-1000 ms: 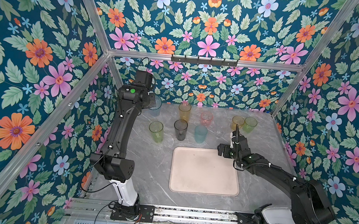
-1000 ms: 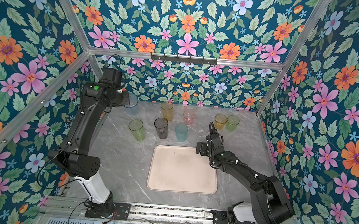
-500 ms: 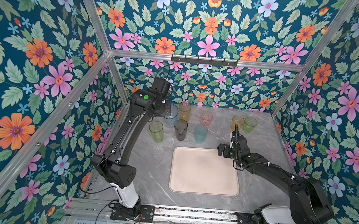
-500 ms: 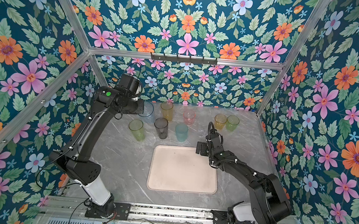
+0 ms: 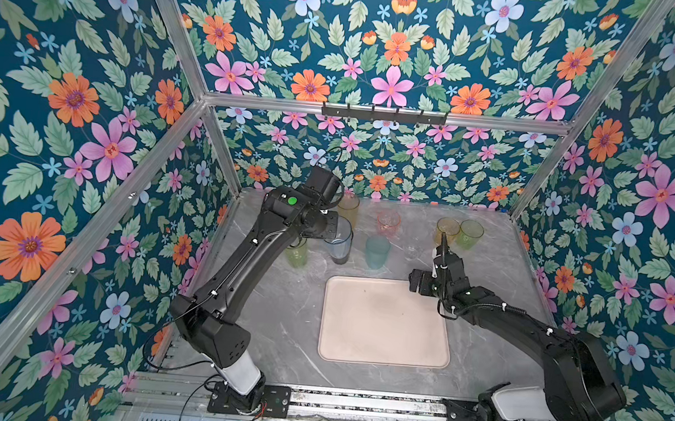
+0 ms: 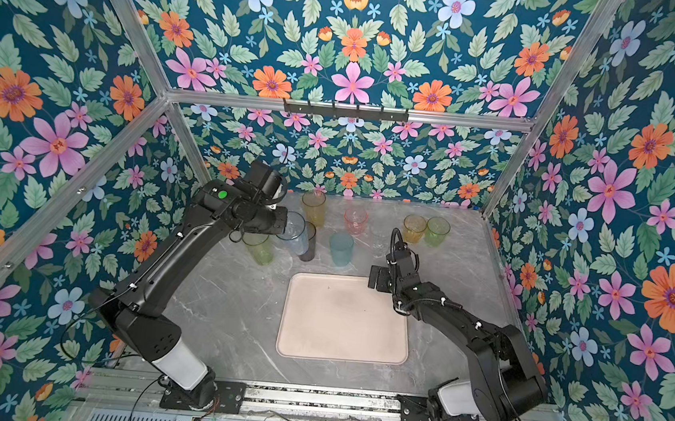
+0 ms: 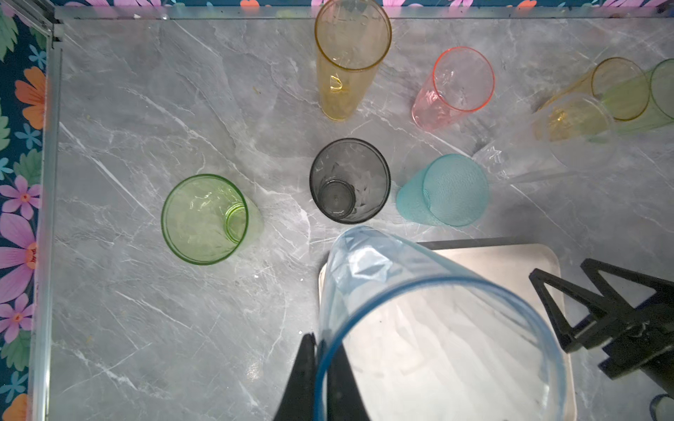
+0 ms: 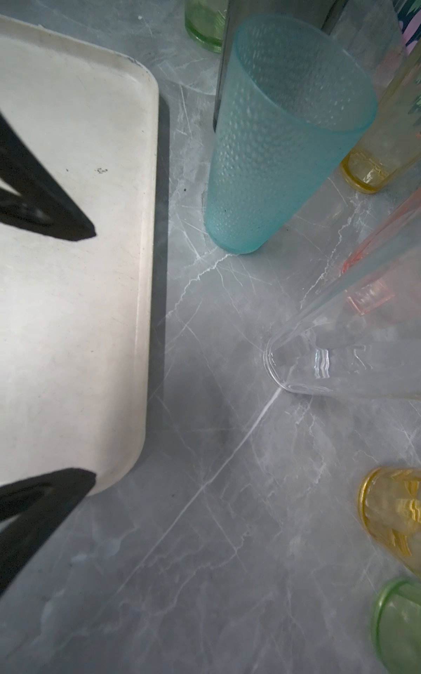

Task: Place the glasses into the tray
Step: 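Carry the pale blue glass with the left gripper over the cream tray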

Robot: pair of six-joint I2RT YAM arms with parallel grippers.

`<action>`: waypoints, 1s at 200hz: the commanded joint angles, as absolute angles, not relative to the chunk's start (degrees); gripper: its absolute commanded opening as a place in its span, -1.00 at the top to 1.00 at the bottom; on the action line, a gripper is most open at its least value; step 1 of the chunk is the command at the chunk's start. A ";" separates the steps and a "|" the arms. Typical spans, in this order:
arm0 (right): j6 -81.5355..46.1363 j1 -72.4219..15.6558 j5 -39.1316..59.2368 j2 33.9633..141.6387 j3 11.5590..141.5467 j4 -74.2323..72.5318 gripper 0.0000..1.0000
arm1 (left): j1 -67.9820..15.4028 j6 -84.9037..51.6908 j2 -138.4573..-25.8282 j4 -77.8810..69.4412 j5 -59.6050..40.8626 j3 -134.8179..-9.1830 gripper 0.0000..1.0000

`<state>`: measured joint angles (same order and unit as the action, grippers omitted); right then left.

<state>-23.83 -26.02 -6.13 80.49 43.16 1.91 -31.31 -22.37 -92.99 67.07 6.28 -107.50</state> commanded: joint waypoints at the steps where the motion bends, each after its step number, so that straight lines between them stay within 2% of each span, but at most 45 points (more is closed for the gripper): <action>1: -24.39 -26.02 -6.51 80.68 43.48 2.01 -0.97 | -32.45 -24.05 -91.58 64.14 7.34 -105.60 1.00; 119: -24.30 -26.09 -7.00 80.60 43.57 2.22 -0.98 | -36.71 -27.56 -86.85 56.46 5.08 -88.80 1.00; 200: -24.26 -26.02 -7.13 80.25 43.59 2.55 -0.97 | -37.00 -27.03 -89.69 52.75 3.57 -82.09 1.00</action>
<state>-23.99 -26.02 -6.17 80.62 43.22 2.61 -37.06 -27.20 -89.21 54.78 4.12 -82.21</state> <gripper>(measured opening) 0.987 0.083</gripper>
